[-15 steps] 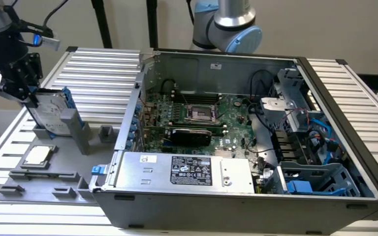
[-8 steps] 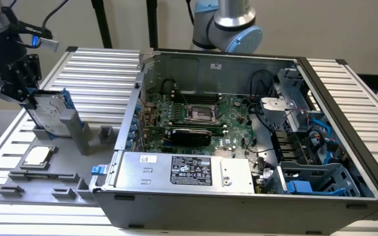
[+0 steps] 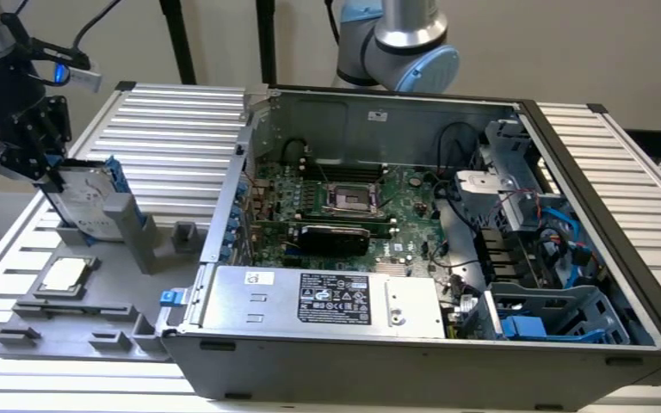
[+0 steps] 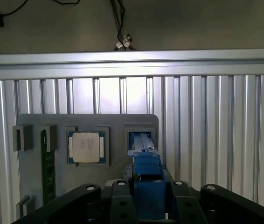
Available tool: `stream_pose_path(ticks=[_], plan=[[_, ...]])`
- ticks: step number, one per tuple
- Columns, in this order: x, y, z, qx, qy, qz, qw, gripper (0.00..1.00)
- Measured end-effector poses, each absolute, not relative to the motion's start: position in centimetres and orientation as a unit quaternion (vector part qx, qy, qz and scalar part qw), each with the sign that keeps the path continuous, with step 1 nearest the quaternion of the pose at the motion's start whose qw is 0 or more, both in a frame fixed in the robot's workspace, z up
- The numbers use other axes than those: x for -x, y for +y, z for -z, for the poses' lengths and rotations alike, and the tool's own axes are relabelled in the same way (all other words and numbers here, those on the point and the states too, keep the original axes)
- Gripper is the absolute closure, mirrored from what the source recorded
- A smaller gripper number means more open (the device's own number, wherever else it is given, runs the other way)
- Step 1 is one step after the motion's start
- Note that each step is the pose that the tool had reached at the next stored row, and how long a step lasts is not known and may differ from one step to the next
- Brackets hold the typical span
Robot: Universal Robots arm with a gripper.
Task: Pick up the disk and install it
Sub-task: 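Pick up the disk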
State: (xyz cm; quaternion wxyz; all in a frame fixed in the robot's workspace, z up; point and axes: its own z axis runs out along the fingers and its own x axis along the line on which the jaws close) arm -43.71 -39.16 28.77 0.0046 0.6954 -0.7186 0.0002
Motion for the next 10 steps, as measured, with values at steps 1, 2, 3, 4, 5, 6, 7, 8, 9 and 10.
stream_pose_path(ticks=[1,2,3,4,5,6,7,8,9,10], plan=[[43.71,-39.16,-28.77,-0.695,-0.719,0.000,0.005,0.67],[43.71,-39.16,-28.77,-0.695,-0.719,0.000,0.005,0.67],[43.71,-39.16,-28.77,-0.695,-0.719,0.000,0.005,0.67],[43.71,-39.16,-28.77,-0.695,-0.719,0.000,0.005,0.67],[43.71,-39.16,-28.77,-0.696,-0.718,0.000,0.005,0.67],[43.71,-39.16,-28.77,-0.696,-0.718,0.000,0.005,0.67],[43.71,-39.16,-28.77,-0.697,-0.717,0.000,0.005,0.67],[43.71,-39.16,-28.77,-0.698,-0.716,0.000,0.005,0.67],[43.71,-39.16,-28.77,-0.699,-0.715,0.000,0.005,0.67],[43.71,-39.16,-28.77,-0.699,-0.715,0.000,0.005,0.67]])
